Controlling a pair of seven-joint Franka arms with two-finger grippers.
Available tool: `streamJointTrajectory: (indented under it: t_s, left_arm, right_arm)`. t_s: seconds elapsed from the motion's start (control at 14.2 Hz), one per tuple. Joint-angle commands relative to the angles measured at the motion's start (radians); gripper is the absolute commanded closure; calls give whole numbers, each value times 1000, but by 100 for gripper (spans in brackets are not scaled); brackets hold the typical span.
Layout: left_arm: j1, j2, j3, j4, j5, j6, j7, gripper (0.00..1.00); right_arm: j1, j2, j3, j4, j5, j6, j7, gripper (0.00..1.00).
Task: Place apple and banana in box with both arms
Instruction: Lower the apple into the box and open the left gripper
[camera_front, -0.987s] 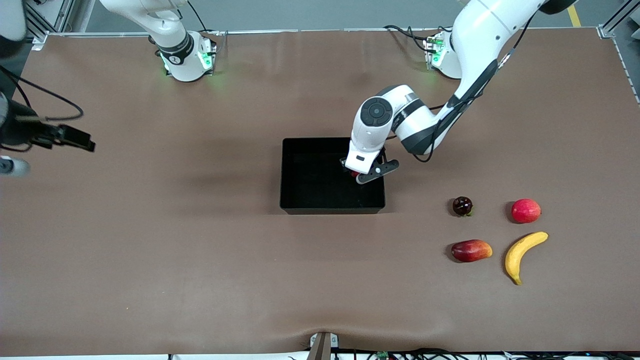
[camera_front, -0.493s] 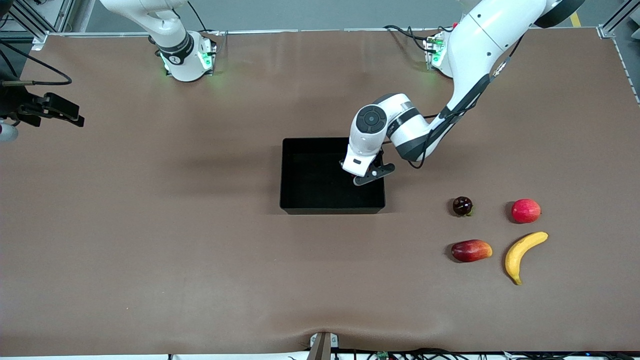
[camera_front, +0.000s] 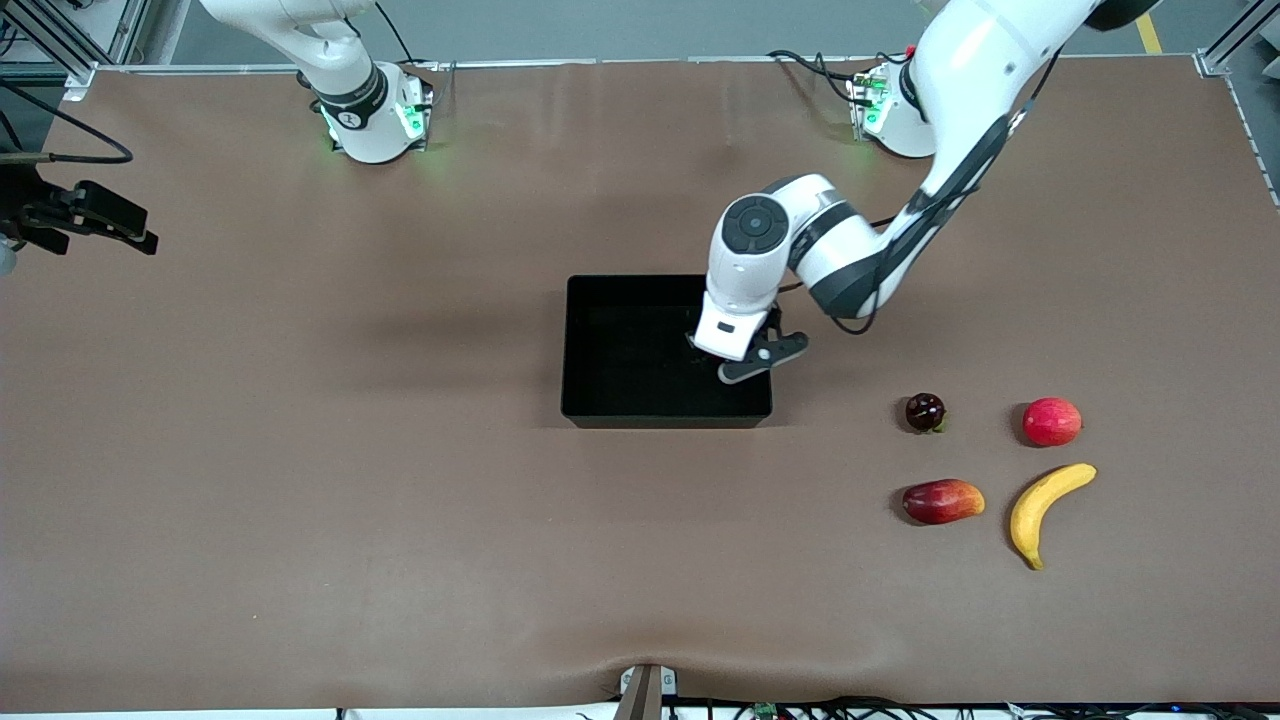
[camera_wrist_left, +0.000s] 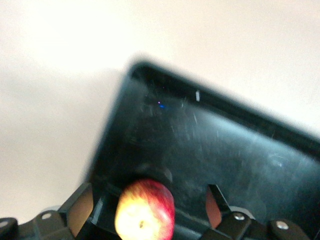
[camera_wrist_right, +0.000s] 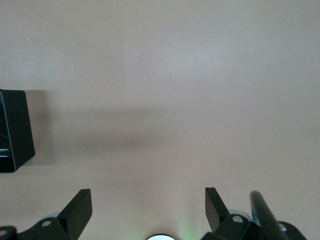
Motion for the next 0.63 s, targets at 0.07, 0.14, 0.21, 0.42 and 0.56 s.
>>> streamJointTrajectory:
  t_s: [0.07,0.14,0.21,0.42,0.56]
  left_arm:
    - [99,-31,-15,175,-49,-213,220,0]
    - [135,-34,-16,198,-51,-248,304,0]
    - [189,-42,-16,209,-51,-271,390,0]
    - [344,-51,-15,208,-53,-276,681,0]
    - [431,-37,-13,208,-36,-259,866,0]
  right_arm:
    - [-5,-16,12,2,-4,28,-15,0]
    - [-5,-16,14,2,-3,32,-15,0]
    - [-4,-16,14,2,-3,30,-15,0]
    - [-34,-16,46,2,-1,27,-16,0]
    - [-115,-16,127,0,-1,27,-16,0]
